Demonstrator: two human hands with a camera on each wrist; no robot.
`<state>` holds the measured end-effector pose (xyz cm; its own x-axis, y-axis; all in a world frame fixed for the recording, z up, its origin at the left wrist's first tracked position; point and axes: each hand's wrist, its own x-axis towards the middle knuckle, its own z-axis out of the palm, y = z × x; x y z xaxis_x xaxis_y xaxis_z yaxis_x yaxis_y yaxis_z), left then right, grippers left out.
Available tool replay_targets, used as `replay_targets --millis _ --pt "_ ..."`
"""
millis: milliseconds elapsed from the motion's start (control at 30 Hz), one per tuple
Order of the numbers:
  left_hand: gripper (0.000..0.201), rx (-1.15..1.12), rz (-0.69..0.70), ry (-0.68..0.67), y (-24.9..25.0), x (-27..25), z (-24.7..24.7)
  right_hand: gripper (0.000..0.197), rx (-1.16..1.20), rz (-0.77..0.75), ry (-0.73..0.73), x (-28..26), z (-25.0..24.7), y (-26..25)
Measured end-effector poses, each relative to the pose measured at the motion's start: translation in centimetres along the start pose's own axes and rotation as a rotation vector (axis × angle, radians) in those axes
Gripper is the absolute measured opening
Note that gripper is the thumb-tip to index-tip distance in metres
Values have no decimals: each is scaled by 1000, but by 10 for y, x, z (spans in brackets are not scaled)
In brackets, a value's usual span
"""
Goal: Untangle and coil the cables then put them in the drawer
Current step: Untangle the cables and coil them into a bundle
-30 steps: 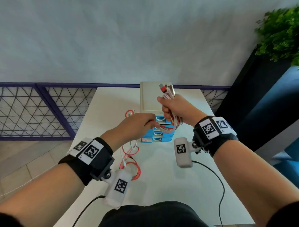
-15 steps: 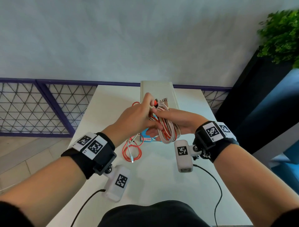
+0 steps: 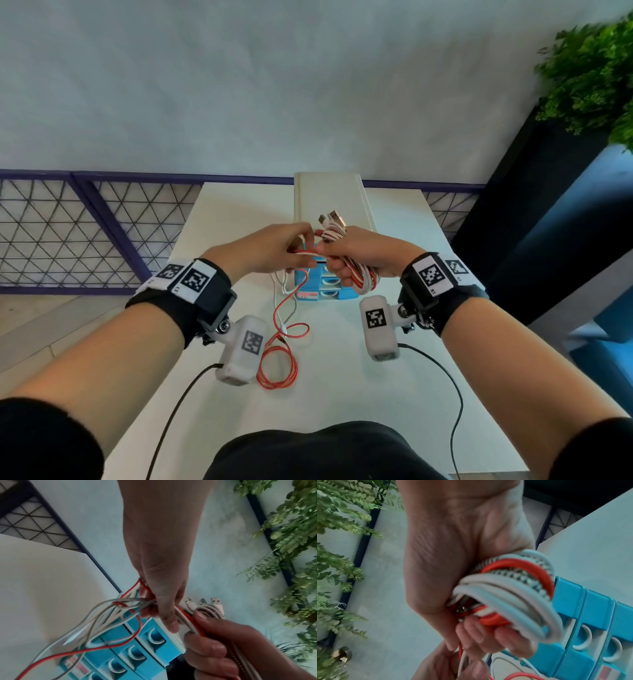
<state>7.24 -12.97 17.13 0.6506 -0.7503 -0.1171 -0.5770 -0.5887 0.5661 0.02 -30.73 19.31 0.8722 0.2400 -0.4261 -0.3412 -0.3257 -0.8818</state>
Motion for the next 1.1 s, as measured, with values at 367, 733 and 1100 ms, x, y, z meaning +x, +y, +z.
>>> replay_targets --millis 367,733,1100 --pt "11 336 -76 105 -51 -14 20 17 -85 65 64 -20 -26 1" --pt "24 209 -227 157 -48 -21 49 31 210 36 35 -24 -31 0" --pt "33 -25 -67 182 -38 -42 49 20 141 -40 100 -24 -42 -12"
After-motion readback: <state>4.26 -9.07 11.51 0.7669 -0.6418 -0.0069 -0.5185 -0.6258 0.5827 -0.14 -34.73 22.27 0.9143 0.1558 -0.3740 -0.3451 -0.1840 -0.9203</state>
